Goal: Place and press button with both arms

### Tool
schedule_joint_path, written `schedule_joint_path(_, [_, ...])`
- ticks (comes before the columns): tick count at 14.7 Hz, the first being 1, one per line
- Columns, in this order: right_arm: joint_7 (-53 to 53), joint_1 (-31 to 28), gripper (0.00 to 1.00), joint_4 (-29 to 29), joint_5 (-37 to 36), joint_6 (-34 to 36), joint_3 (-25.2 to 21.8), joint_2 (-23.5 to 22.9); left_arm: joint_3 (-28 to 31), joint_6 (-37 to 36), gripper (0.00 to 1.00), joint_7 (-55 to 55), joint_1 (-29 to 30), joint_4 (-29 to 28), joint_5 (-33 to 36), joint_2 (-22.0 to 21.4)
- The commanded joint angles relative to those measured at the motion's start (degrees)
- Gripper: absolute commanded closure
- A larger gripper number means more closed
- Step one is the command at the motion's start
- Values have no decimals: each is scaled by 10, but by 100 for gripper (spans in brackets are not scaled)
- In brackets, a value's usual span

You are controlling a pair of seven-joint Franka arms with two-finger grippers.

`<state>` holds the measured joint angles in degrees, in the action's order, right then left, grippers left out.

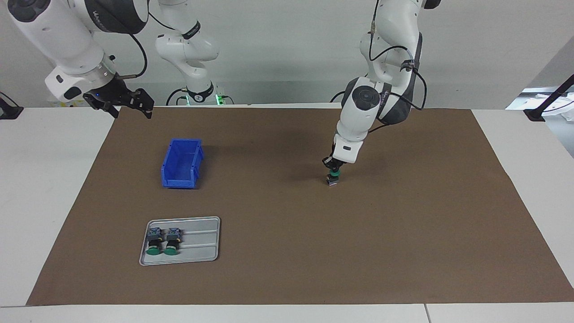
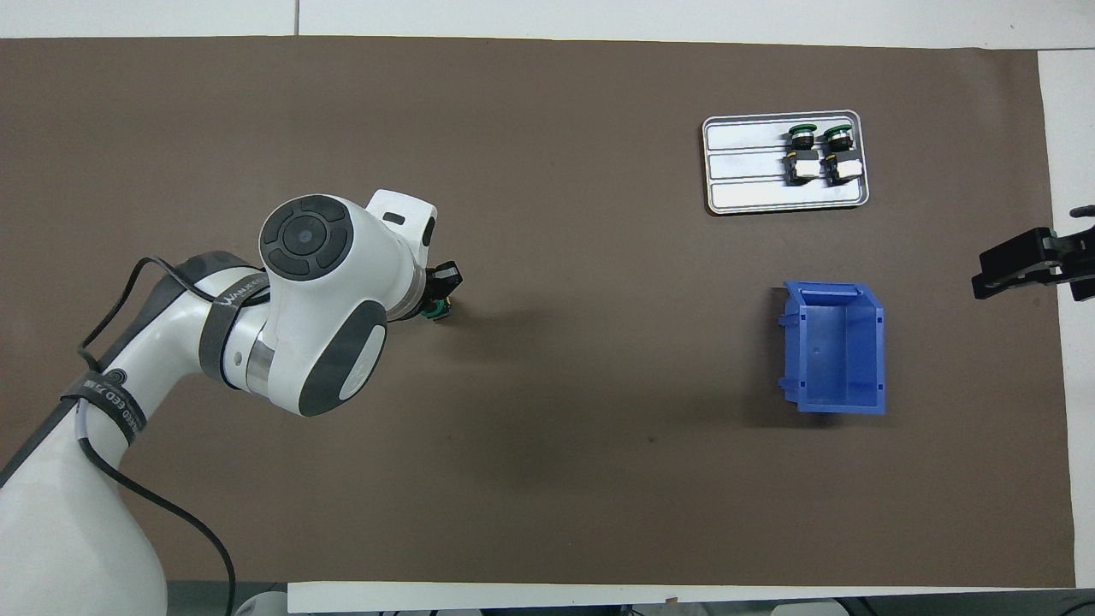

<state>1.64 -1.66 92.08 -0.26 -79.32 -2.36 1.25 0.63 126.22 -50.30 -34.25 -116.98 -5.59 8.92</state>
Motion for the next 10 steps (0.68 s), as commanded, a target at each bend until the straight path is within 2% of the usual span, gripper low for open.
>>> schedule_joint_path(1, [14, -1, 2, 17, 6, -10, 2, 16, 3, 25, 100, 6, -7, -31, 10, 1])
schedule_joint_path(6, [14, -1, 2, 17, 12, -11, 1, 16, 6, 1, 98, 26, 1, -5, 9, -7])
schedule_joint_path(10, [14, 0, 2, 16, 13, -24, 2, 15, 13, -81, 98, 27, 16, 61, 8, -21])
